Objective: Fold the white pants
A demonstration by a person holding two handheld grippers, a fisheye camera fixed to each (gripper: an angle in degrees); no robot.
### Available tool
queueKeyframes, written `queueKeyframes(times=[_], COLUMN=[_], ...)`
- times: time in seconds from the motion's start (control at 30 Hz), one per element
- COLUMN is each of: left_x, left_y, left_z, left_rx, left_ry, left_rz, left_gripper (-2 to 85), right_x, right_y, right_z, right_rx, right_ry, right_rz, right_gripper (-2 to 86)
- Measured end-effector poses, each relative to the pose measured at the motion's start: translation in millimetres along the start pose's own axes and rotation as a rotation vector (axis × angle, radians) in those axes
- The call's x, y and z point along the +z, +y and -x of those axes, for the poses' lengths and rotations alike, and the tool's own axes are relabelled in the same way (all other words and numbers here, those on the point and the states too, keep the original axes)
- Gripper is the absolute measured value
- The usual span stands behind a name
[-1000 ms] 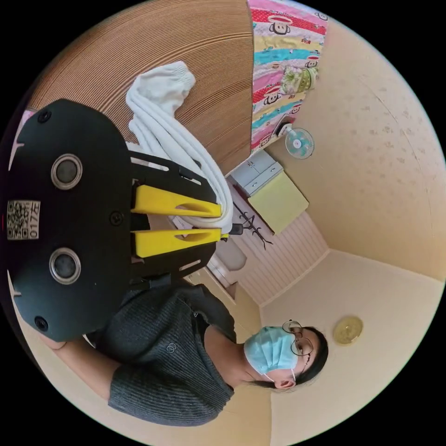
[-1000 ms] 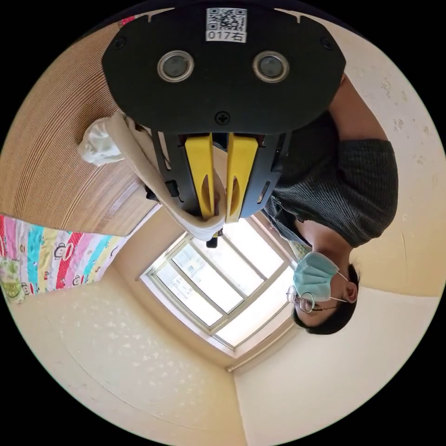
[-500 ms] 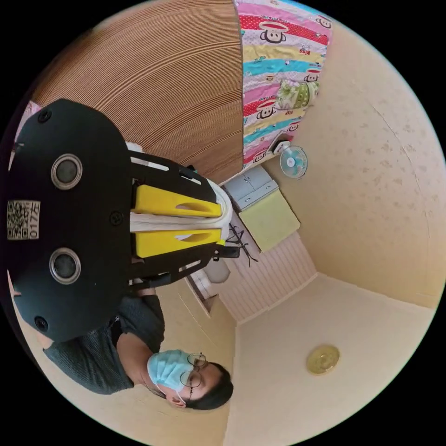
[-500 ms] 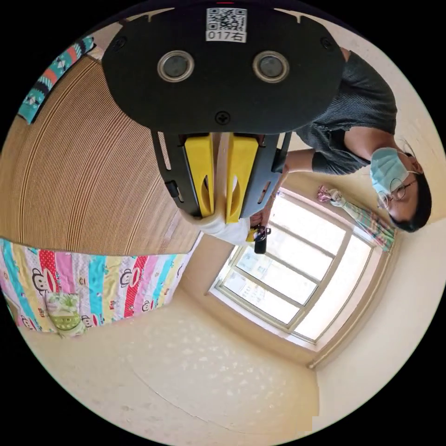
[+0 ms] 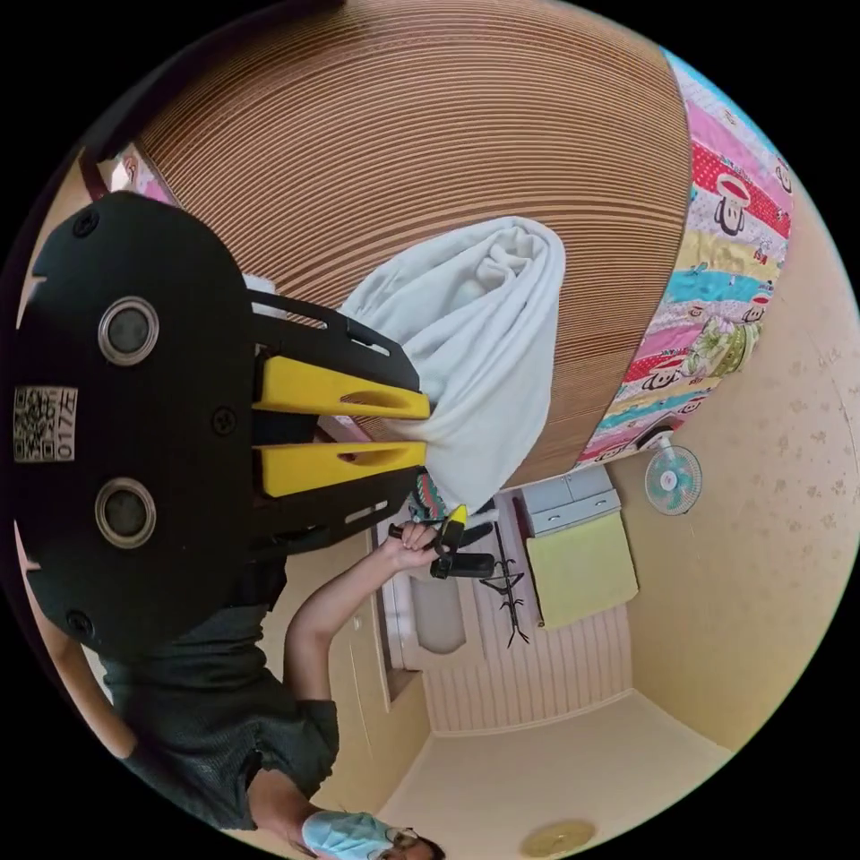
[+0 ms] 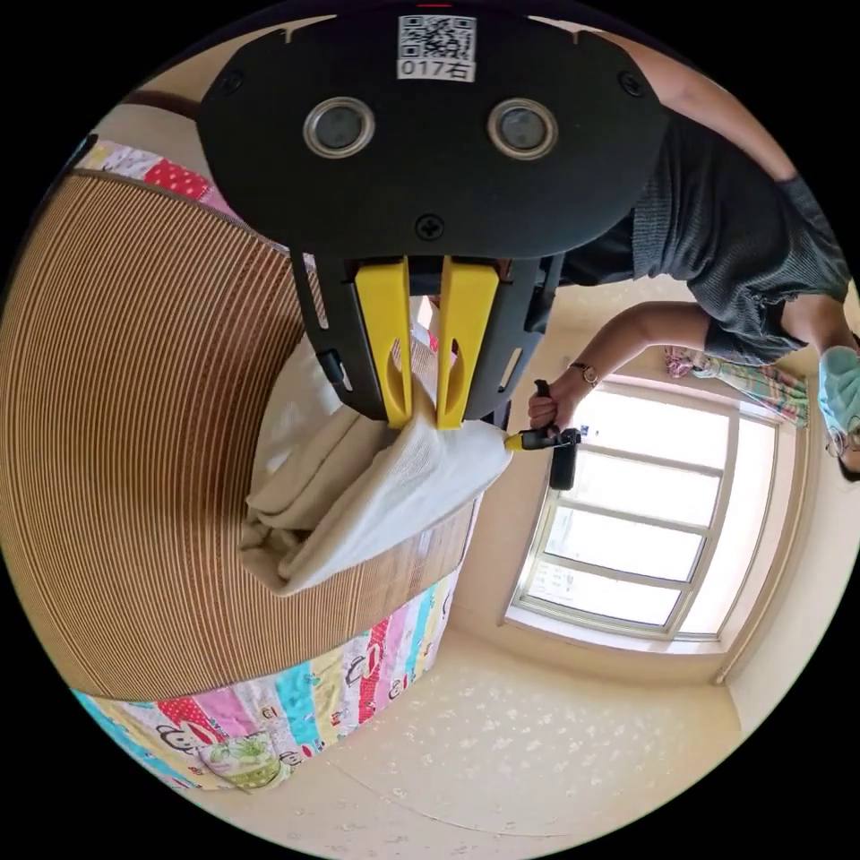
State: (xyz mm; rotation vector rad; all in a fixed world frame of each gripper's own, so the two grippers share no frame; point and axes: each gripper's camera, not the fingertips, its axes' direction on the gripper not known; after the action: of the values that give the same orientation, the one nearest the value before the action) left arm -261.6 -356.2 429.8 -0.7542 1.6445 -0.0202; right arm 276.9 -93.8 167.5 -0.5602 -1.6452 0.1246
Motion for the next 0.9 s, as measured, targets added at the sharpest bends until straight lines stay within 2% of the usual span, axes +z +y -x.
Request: queueKeyframes(times=[0.17, 0.23, 0.3, 0.37, 0.43, 0.53, 0.7, 0.8, 0.9], left_x=[74, 69, 48, 25, 6, 10, 33, 63, 65], left_y=[101, 122, 122, 110, 80, 38, 5, 12, 38], left_z=[96, 141, 164, 180, 199, 240, 305, 325, 341], left_rx=[-0.305, -0.417, -0.445, -0.425, -0.371, -0.355, -0.335, -0.3, -0.351], left_ry=[-0.084, -0.057, 0.013, 0.044, -0.019, -0.027, 0.04, 0.085, 0.098], left_rz=[0.115, 0.065, -0.045, -0.133, -0.154, -0.086, 0.027, 0.169, 0.124], left_gripper=[5.2, 5.8, 8.0, 10.9, 13.1, 16.3, 17.7, 17.0, 15.1], right_x=[39, 29, 3, -9, -11, 8, 79, 89, 79], right_y=[60, 60, 41, 16, -14, -62, -107, -106, -90], right_z=[-73, -85, -84, -81, -80, -89, -109, -97, -91], right_rx=[0.333, 0.39, 0.38, 0.346, 0.317, 0.291, 0.338, 0.351, 0.408], right_ry=[0.113, 0.122, 0.049, 0.005, 0.0, -0.012, -0.044, -0.023, -0.091], right_rz=[0.164, 0.136, 0.007, -0.04, -0.043, 0.018, 0.29, 0.276, 0.235], right_gripper=[5.5, 6.6, 9.0, 11.9, 14.9, 18.5, 21.3, 20.4, 17.4])
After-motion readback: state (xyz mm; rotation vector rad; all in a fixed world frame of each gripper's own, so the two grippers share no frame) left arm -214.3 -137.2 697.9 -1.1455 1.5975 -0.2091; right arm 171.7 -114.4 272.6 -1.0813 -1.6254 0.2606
